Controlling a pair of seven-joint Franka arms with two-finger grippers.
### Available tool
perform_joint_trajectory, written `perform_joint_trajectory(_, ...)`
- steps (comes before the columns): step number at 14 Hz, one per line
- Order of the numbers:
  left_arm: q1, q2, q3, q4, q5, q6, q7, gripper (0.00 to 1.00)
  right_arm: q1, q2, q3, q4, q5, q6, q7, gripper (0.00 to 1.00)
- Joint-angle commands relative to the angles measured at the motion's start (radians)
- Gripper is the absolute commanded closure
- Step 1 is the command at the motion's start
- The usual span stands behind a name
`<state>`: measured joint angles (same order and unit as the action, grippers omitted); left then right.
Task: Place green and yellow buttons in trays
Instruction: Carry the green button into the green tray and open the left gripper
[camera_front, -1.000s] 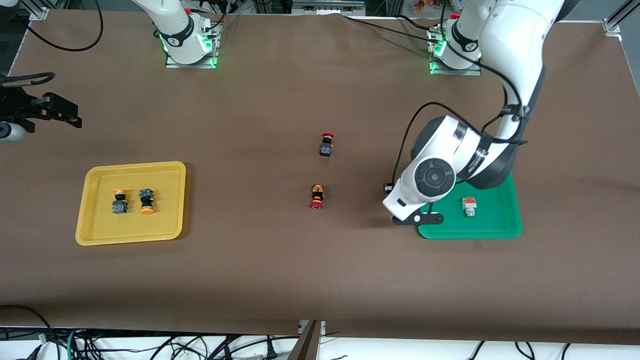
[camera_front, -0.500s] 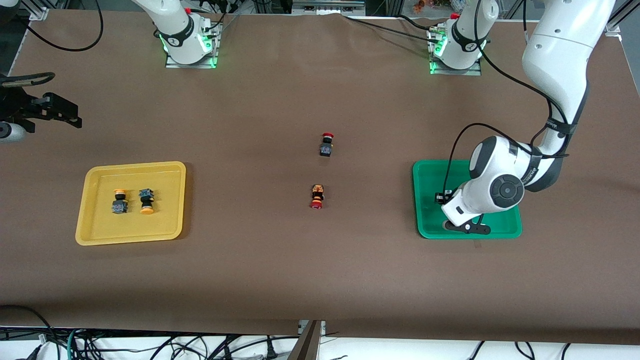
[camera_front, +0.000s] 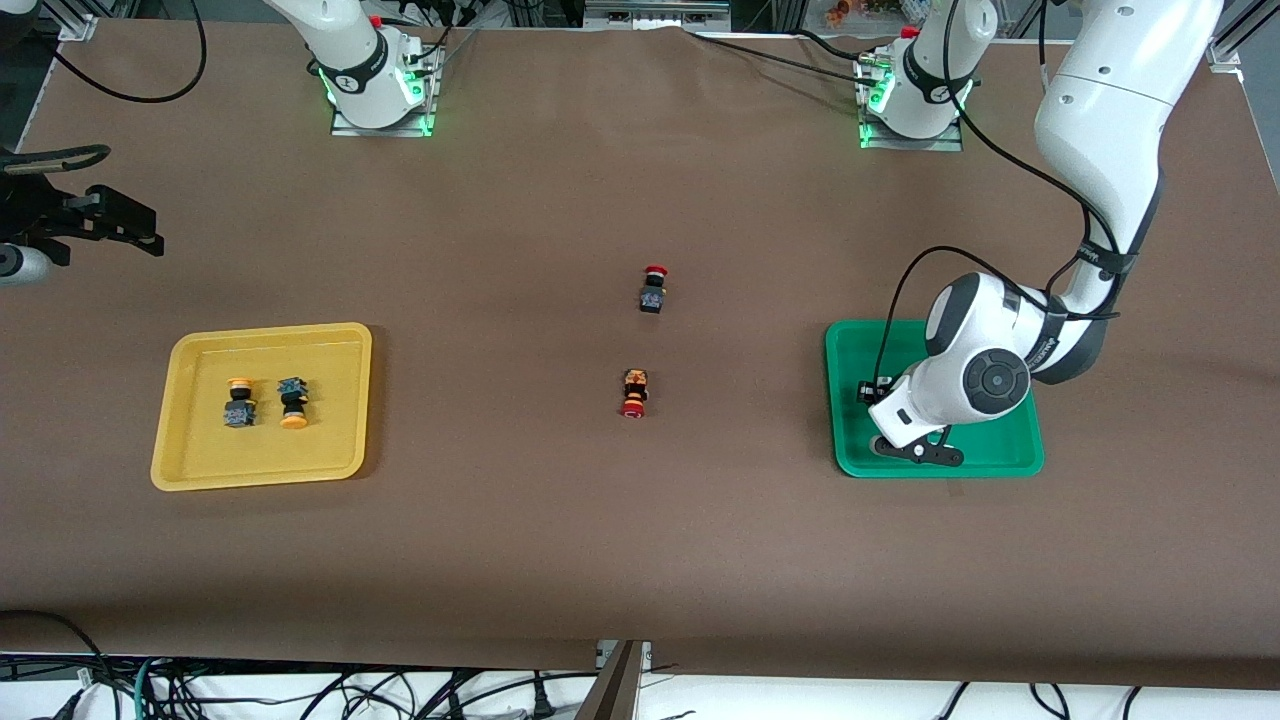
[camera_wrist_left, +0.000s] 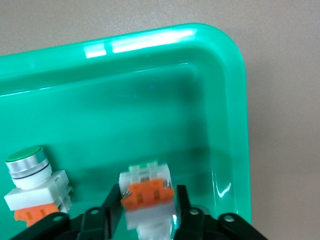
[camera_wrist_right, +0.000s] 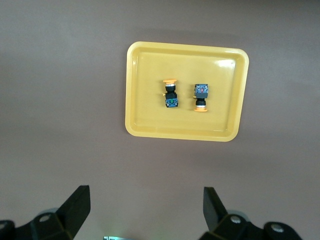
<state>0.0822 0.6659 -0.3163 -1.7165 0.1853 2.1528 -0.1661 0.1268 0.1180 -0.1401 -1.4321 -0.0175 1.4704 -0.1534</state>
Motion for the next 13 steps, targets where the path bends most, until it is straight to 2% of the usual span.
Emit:
perform_joint_trajectory(1,-0.010,-0.008,-0.001,0.050,0.006,-0.046,0.000,0.00,-0.013,-0.004,0.014,0.004,0.001,-0.004,0.015,0.00)
perform_joint_trajectory(5,0.008,-0.034,-0.036,0.239,0.006,-0.322,0.010,0.00,-0.013,-0.004,0.014,0.004,0.001,-0.004,0.015,0.00)
perform_joint_trajectory(11,0.030,-0.290,-0.035,0.256,0.005,-0.537,0.029,0.00,-0.013,-0.004,0.014,0.004,0.001,-0.002,0.015,0.00)
perform_joint_trajectory(13,0.031,-0.359,-0.032,0.256,-0.041,-0.574,0.031,0.00,-0.010,-0.004,0.016,0.004,0.001,-0.004,0.015,0.00)
